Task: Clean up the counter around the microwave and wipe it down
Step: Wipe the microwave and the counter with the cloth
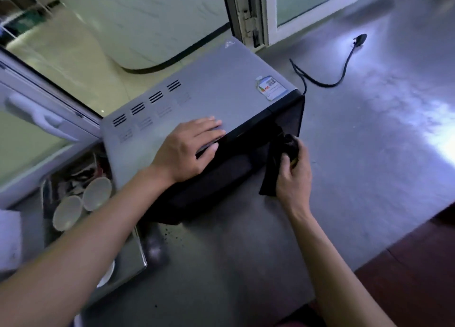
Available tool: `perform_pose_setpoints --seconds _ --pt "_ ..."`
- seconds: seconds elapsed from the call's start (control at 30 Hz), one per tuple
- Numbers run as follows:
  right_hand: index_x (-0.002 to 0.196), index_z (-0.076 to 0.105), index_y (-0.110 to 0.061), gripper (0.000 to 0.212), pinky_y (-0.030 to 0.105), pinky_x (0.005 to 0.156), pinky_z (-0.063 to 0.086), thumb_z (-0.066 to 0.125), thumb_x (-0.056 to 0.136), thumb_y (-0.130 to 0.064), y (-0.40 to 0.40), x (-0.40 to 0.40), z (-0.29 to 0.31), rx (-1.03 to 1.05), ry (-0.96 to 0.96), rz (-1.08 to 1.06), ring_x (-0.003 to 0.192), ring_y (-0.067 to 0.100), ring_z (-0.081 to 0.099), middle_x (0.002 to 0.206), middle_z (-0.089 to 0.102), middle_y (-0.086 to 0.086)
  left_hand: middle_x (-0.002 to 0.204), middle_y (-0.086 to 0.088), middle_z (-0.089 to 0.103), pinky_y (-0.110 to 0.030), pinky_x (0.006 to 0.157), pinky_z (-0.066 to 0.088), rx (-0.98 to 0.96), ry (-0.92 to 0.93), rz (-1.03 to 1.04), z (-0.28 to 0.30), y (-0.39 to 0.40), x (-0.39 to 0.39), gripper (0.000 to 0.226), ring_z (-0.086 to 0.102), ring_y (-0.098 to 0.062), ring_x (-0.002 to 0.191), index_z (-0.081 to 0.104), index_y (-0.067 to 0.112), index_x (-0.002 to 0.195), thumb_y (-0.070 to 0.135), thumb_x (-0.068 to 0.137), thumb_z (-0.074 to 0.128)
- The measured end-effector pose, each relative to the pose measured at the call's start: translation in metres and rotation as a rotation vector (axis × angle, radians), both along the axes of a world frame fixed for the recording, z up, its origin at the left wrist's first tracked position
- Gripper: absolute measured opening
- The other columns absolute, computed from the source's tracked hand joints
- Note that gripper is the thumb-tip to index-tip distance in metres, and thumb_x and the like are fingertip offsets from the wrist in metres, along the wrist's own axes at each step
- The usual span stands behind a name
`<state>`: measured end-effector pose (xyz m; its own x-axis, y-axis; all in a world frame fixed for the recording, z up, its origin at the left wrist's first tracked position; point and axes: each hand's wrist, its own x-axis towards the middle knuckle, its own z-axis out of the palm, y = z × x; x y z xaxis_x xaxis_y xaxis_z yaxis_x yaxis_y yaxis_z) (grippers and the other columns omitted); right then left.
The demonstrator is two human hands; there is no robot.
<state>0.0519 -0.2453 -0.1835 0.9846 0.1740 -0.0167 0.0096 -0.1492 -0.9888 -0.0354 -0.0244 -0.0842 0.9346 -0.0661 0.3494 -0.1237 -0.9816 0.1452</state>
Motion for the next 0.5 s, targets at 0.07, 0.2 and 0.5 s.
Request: perform_pose_setpoints --seconds 0.07,0.2,0.5 --pt "0.141 0.048 -0.021 0.042 0.017 0.099 0.042 0.050 0.100 -0.011 -0.005 -0.010 0.021 -0.006 -0.019 0.053 0.117 0.007 0.057 0.129 0.061 -0.004 0.130 -0.005 0.067 -0.044 0.099 0.049 -0.087 -0.028 0.090 -0.002 -0.008 -0.009 0.029 0.060 -0.021 0.126 0.071 0.011 0.121 0.012 0.094 0.062" --pt "0.139 0.051 -0.025 0.041 0.003 0.087 0.038 0.052 0.100 -0.010 -0.007 -0.034 0.065 0.026 -0.040 0.190 0.106 -0.010 0.056 0.119 0.062 -0.012 0.127 -0.007 0.068 -0.041 0.104 0.048 -0.342 -0.149 0.238 0.004 -0.036 -0.049 0.027 0.061 -0.020 0.123 0.071 0.005 0.119 0.003 0.095 0.060" --pt "0.136 0.054 -0.018 0.038 0.019 0.104 0.042 0.050 0.101 -0.002 0.043 -0.107 0.141 0.217 -0.109 0.478 0.124 0.004 0.056 0.131 0.063 -0.012 0.085 -0.007 0.075 -0.035 0.064 0.057 -1.571 -0.324 0.835 -0.055 -0.092 -0.183 0.038 0.068 -0.034 0.079 0.075 0.015 0.095 -0.011 0.097 0.048"
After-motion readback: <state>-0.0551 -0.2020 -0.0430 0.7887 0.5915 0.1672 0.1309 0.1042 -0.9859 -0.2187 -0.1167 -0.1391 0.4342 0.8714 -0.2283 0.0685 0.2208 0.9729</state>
